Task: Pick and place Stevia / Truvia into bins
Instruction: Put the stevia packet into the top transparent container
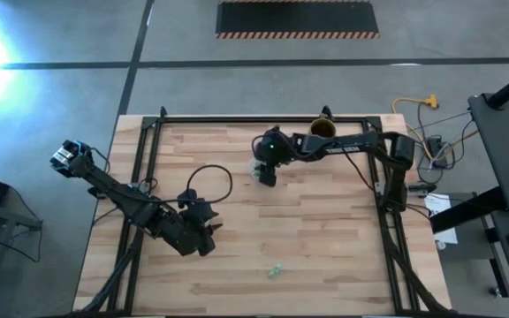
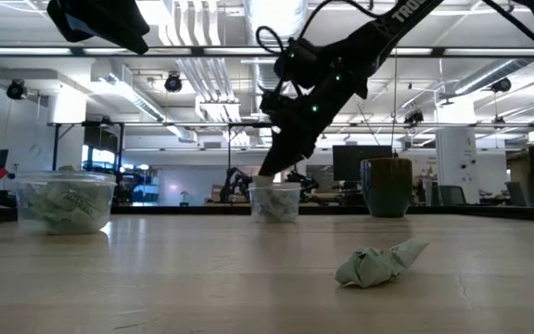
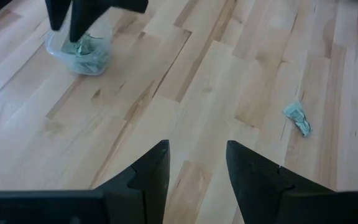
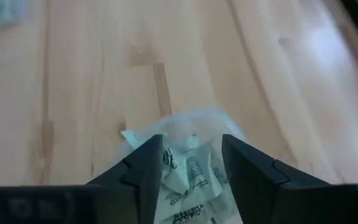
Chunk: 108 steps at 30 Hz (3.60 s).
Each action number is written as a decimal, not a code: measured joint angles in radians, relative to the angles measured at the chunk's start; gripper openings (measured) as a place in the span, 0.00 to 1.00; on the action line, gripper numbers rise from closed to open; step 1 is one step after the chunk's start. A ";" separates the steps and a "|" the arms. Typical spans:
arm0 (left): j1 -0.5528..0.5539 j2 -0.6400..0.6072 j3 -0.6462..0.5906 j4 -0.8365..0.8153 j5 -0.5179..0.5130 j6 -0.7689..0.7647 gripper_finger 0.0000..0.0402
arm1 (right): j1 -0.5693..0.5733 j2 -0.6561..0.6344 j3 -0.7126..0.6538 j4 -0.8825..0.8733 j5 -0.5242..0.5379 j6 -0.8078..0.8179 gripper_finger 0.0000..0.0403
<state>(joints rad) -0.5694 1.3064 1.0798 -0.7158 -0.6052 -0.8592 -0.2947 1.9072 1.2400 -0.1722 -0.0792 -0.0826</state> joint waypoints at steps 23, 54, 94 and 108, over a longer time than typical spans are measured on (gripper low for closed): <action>0.000 0.033 -0.001 0.003 -0.004 0.087 0.35 | 0.086 -0.332 -0.072 -0.206 -0.394 -0.045 0.31; 0.000 -0.017 -0.007 -0.176 0.008 0.141 0.35 | 0.653 -0.035 -0.160 0.222 -0.363 0.157 0.30; -0.009 -0.023 -0.039 -0.190 0.080 0.079 0.35 | 0.778 0.089 -0.081 -0.028 0.244 0.293 0.08; -0.009 -0.022 -0.051 -0.181 0.071 0.080 0.35 | 0.706 -0.090 -0.084 -0.151 0.653 0.272 0.02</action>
<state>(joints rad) -0.5781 1.2846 1.0286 -0.8970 -0.5338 -0.7795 0.4110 1.8177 1.1561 -0.3233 0.5741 0.1892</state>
